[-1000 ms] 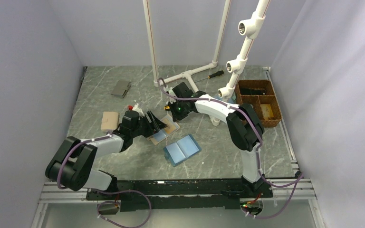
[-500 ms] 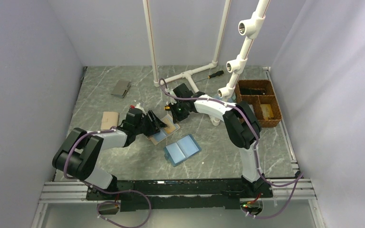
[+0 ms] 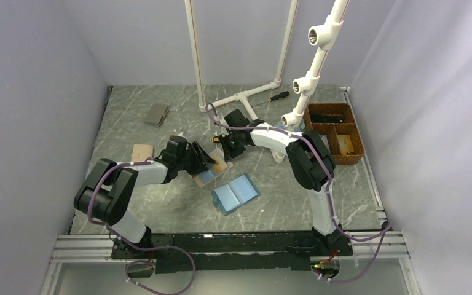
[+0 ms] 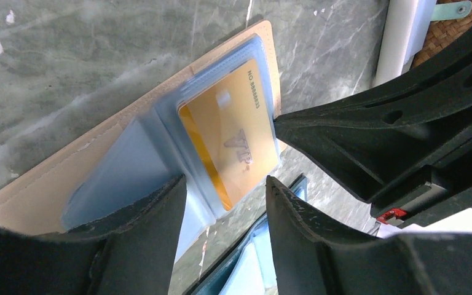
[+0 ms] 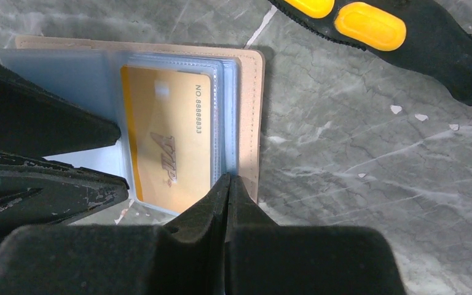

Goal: Take the credit cards out of the card holder
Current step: Remove the credit card from the card holder.

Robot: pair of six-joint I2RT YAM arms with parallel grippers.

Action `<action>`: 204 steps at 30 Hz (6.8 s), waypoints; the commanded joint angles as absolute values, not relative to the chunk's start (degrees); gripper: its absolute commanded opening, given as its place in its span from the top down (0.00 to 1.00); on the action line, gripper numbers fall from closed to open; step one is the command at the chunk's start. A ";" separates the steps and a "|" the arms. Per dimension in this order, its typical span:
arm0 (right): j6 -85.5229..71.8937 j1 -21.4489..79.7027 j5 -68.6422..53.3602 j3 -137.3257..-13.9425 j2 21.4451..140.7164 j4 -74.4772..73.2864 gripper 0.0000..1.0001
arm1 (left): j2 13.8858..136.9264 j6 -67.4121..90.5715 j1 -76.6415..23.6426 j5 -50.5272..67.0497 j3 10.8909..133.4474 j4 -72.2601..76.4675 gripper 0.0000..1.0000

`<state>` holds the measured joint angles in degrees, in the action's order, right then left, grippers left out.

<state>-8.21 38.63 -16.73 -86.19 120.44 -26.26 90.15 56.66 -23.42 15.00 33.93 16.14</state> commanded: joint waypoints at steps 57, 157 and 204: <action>-7.72 38.50 -20.17 -88.20 118.29 -26.15 1.00 | 91.07 56.07 -19.95 20.13 31.55 24.64 0.50; 5.42 37.00 -35.27 -91.84 123.38 -34.31 0.89 | 87.93 42.93 -12.66 34.59 25.87 24.76 1.00; 56.60 33.96 -53.32 -108.49 117.67 -58.73 0.34 | 65.33 19.01 -18.18 32.16 20.81 27.61 1.00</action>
